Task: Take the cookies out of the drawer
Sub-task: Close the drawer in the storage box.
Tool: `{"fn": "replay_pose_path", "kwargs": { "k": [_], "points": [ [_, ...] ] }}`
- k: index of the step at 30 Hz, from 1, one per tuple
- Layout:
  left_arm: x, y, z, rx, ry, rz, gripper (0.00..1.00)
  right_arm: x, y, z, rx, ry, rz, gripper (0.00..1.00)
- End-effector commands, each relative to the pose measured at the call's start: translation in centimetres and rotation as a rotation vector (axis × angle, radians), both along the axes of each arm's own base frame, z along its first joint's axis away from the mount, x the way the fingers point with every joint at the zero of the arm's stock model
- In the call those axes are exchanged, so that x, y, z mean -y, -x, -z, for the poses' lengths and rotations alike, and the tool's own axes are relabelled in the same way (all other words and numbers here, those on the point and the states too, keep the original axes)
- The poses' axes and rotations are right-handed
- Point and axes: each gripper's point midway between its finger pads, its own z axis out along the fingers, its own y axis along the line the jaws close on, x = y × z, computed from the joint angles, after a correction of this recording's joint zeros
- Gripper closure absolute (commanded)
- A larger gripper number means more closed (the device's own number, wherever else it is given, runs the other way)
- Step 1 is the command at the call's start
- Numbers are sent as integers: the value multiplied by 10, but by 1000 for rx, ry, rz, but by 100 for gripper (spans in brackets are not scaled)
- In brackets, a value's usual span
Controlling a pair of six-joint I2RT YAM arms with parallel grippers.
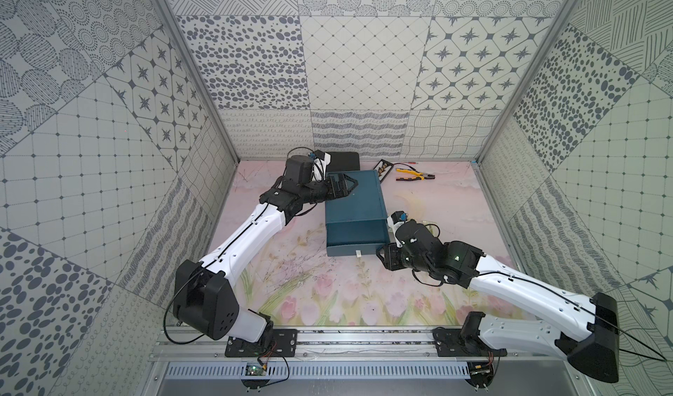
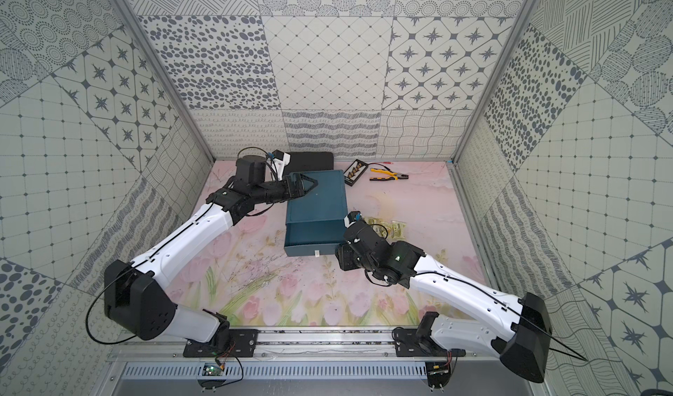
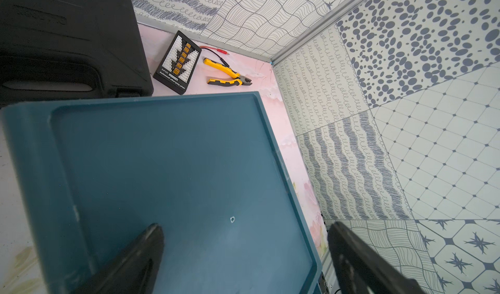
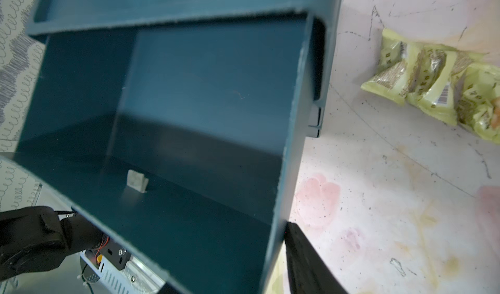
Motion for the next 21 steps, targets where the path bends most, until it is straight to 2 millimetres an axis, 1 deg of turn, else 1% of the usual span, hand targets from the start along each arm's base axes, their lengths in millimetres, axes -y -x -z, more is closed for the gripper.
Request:
{"fn": "replay_pose_path", "kwargs": {
  "k": [1, 5, 9, 11, 13, 17, 19, 21],
  "points": [
    [-4, 15, 32, -139, -39, 17, 1, -22, -28, -42, 120, -135, 20, 55],
    [-4, 14, 31, -135, -37, 14, 1, -26, -37, -54, 151, -151, 21, 56],
    [-5, 14, 31, -134, -42, 7, 1, -27, -37, -69, 184, -171, -1, 56],
    [-6, 15, 30, -133, -44, 5, 1, -25, -34, -73, 192, -179, -6, 56],
    [-7, 16, 30, -130, -46, 0, 1, -20, -31, -73, 196, -179, -5, 55],
    [-8, 18, 28, -119, -42, -6, 1, 1, -20, -67, 194, -180, 31, 55],
    [-9, 17, 28, -116, -42, -8, 1, 6, -15, -64, 184, -202, 41, 58],
    [-7, 16, 30, -121, -42, -2, 1, 6, -13, -61, 179, -232, 47, 62]
  ]
}}
